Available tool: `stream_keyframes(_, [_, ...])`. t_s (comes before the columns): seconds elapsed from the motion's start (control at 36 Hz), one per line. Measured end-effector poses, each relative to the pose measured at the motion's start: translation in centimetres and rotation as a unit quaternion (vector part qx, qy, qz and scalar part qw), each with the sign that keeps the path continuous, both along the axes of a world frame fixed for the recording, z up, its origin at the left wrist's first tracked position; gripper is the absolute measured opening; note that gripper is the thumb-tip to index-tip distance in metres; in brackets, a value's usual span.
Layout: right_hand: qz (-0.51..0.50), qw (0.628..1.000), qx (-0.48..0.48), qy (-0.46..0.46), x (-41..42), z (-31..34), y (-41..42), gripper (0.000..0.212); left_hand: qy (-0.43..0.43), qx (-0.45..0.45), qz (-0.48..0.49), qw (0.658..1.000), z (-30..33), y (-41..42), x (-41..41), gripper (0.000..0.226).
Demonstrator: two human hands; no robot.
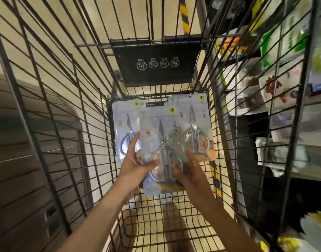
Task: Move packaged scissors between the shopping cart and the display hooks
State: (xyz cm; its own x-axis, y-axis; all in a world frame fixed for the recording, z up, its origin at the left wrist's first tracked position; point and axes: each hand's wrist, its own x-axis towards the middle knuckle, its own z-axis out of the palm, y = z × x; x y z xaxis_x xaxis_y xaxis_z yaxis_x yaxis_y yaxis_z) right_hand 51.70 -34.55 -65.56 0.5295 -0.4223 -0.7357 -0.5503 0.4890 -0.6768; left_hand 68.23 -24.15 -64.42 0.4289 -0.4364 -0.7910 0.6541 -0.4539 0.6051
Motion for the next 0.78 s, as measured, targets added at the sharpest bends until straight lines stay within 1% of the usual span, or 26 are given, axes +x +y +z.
stream_keyframes(0.06, [0.023,1.0,-0.003,0.009,0.3,-0.1,-0.4,0.055,-0.009,-0.001,0.016,1.0,0.2,0.2,0.1,0.099])
stream_keyframes(0.11, [0.051,0.998,-0.028,0.023,0.5,-0.4,-0.9,0.059,-0.023,-0.007,0.033,0.999,0.6,0.3,0.1,0.096])
stream_keyframes(0.14, [0.051,0.997,-0.046,0.027,0.5,-0.6,-1.4,0.057,-0.033,-0.005,0.04,0.999,0.7,0.4,0.1,0.094])
stream_keyframes(0.22, [0.037,0.99,-0.135,0.031,1.1,-0.8,-3.2,0.047,-0.062,0.007,0.05,0.997,0.7,0.8,0.5,0.092])
stream_keyframes(0.28, [0.018,0.978,-0.195,0.071,1.6,-1.0,-4.6,0.049,-0.073,0.018,0.054,0.996,0.8,1.0,0.7,0.091])
stream_keyframes(0.31, [0.015,0.973,-0.211,0.09,1.8,-1.5,-5.3,0.057,-0.074,0.019,0.059,0.995,0.9,1.0,0.8,0.09])
stream_keyframes(0.39, [0.009,0.961,-0.232,0.152,2.2,-4.4,-7.2,0.096,-0.071,0.013,0.07,0.995,1.3,0.9,1.0,0.089])
stream_keyframes(0.44, [0.019,0.95,-0.243,0.196,2.5,-6.2,-8.0,0.108,-0.066,0.009,0.08,0.995,1.4,1.0,1.0,0.089])
stream_keyframes(0.5, [0.041,0.94,-0.262,0.213,2.7,-7.3,-7.9,0.113,-0.068,0.008,0.085,0.994,1.4,1.1,1.0,0.088])
stream_keyframes(0.58, [0.112,0.908,-0.327,0.235,3.2,-7.2,-6.9,0.117,-0.075,0.005,0.086,0.993,1.4,1.3,0.8,0.087])
stream_keyframes(0.61, [0.116,0.901,-0.34,0.242,3.2,-7.2,-6.6,0.119,-0.074,0.005,0.088,0.993,1.3,1.4,0.8,0.087])
stream_keyframes(0.69, [0.095,0.895,-0.351,0.259,3.7,-6.8,-5.9,0.126,-0.077,0.018,0.093,0.993,1.2,1.8,0.7,0.087])
stream_keyframes(0.78, [0.062,0.904,-0.335,0.26,3.5,-6.6,-6.1,0.124,-0.092,0.036,0.097,0.99,1.1,1.8,0.7,0.087])
